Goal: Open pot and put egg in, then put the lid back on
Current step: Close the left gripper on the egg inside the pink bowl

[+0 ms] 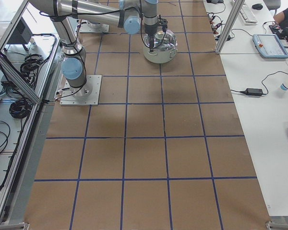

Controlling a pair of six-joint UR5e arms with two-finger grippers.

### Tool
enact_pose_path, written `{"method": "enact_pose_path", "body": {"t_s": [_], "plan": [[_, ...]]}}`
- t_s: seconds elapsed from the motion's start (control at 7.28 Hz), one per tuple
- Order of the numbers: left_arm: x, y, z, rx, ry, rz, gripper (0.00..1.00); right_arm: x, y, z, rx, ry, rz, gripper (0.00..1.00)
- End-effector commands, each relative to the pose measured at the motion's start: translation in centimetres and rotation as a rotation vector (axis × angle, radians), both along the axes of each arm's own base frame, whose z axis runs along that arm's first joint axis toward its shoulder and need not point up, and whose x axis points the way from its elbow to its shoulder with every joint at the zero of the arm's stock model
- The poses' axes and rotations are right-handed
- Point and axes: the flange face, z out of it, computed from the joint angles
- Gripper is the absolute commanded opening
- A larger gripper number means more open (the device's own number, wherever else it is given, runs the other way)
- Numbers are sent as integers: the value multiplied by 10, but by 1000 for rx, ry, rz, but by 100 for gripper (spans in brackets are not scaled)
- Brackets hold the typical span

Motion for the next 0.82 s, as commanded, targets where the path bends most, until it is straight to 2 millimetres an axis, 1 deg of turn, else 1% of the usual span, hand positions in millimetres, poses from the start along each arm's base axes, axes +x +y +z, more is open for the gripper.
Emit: {"method": "enact_pose_path", "body": {"t_s": [0.0, 0.14, 0.27, 0.41, 0.69], "plan": [[0, 0, -4, 10, 3, 3, 100, -1, 0, 0, -1, 8, 1, 100], [1, -2, -8, 18, 5, 3, 100, -1, 0, -1, 1, 8, 1, 100], [1, -3, -8, 16, 6, 5, 100, -1, 0, -2, 2, 8, 1, 100], [0, -1, -9, 21, 6, 5, 100, -1, 0, -2, 2, 9, 4, 100], [3, -3, -2, 10, -7, 6, 100, 0, -1, -1, 1, 9, 6, 100]]}}
